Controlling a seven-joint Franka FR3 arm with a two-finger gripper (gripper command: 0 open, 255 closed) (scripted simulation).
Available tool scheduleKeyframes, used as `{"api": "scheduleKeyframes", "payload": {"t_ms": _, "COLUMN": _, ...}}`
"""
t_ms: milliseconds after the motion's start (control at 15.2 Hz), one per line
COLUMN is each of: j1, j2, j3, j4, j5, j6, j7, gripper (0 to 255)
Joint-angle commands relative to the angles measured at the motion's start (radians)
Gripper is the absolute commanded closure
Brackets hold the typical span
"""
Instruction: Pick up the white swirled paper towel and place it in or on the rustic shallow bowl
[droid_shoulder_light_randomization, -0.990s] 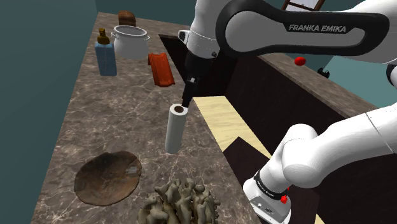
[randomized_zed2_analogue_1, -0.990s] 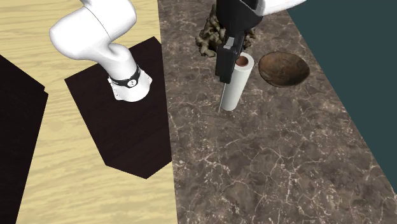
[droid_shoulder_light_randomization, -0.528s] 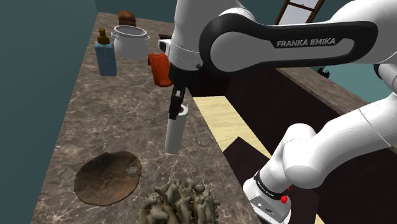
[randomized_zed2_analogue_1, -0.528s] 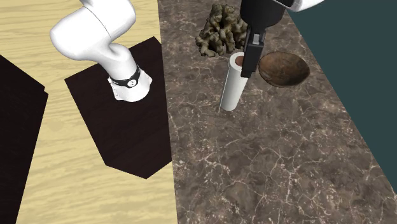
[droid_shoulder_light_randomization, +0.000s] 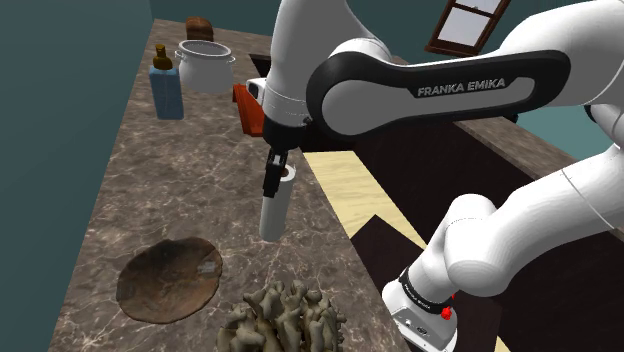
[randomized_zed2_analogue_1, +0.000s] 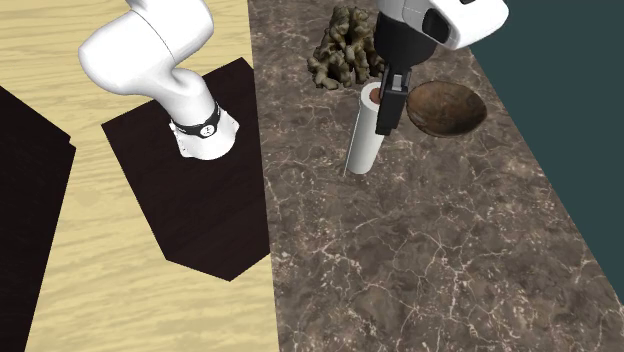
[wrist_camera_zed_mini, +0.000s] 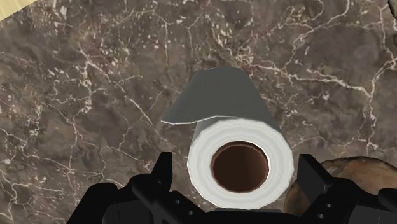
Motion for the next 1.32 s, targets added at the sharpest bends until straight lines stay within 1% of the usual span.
{"api": "scheduleKeyframes", "payload": {"t_ms": 0, "j1": 0.000, "j2": 0.000, "j3": 0.000, "j4": -0.001, "j5": 0.000, "j6": 0.001, "j7": 0.000, "gripper": 0}}
{"api": "scheduleKeyframes", "payload": {"t_ms": 198, "j1": 0.000, "j2": 0.000, "j3": 0.000, "j4": -0.001, "j5": 0.000, "j6": 0.001, "j7": 0.000, "gripper": 0}}
{"api": "scheduleKeyframes", "payload": {"t_ms": 264, "j1": 0.000, "j2": 0.000, "j3": 0.000, "j4": -0.001, "j5": 0.000, "j6": 0.001, "j7": 0.000, "gripper": 255}}
{"api": "scheduleKeyframes", "payload": {"t_ms": 858, "j1": 0.000, "j2": 0.000, "j3": 0.000, "j4": -0.001, "j5": 0.000, "j6": 0.001, "j7": 0.000, "gripper": 255}}
{"api": "scheduleKeyframes", "payload": {"t_ms": 1254, "j1": -0.002, "j2": -0.011, "j3": -0.007, "j4": 0.070, "j5": -0.001, "j6": -0.081, "j7": -0.003, "gripper": 255}}
